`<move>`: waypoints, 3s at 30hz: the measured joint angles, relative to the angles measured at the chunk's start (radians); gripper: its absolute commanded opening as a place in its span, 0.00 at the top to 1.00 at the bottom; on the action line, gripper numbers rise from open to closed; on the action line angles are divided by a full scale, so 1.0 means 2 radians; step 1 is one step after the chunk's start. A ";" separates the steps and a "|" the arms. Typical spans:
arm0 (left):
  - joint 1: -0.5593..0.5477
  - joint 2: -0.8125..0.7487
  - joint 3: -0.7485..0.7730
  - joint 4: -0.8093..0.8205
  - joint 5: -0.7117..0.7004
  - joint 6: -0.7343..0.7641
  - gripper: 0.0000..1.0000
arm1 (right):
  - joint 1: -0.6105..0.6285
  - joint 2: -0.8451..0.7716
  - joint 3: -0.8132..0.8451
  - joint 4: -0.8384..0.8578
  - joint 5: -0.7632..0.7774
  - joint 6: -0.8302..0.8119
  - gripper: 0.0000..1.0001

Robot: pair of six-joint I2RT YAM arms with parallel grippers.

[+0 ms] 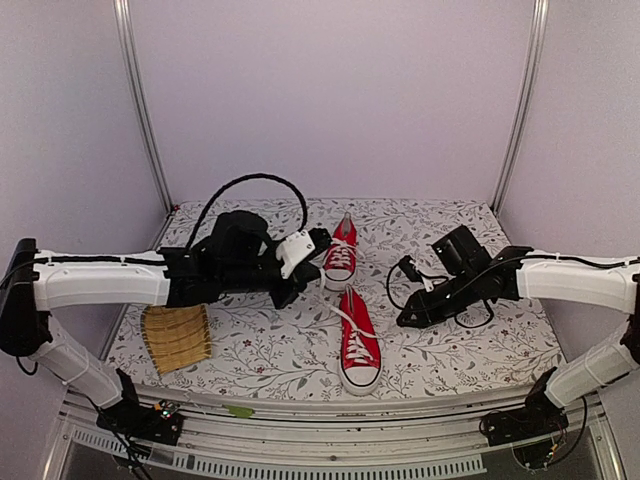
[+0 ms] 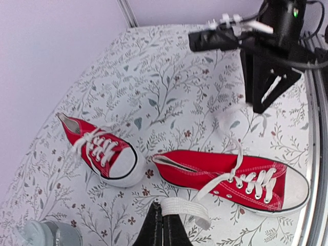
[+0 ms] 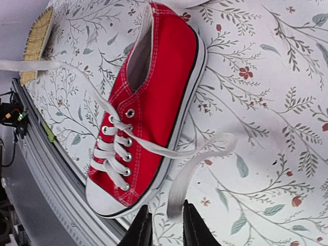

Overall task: Tie the shoes
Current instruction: Place the half-tied shoelace at the center of the board, then pass from the left arm to the right, then fold the half-tied shoelace.

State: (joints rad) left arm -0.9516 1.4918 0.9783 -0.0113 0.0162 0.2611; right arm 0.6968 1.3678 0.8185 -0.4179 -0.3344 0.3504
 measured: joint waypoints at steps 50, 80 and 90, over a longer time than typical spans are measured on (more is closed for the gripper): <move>-0.036 0.055 -0.096 0.030 0.146 0.049 0.44 | 0.060 0.108 0.015 0.290 -0.048 -0.241 0.99; 0.047 0.118 0.004 0.152 0.301 0.106 1.00 | 0.057 0.107 0.010 0.311 -0.086 -0.309 0.91; 0.046 0.115 -0.039 0.201 0.275 0.090 1.00 | 0.055 0.083 -0.016 0.303 -0.050 -0.314 0.52</move>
State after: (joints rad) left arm -0.8600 1.7226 0.9012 0.3904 0.5655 0.4412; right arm 0.8074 1.5345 0.7872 0.1883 -0.4347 -0.2779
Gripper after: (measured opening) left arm 0.005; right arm 0.407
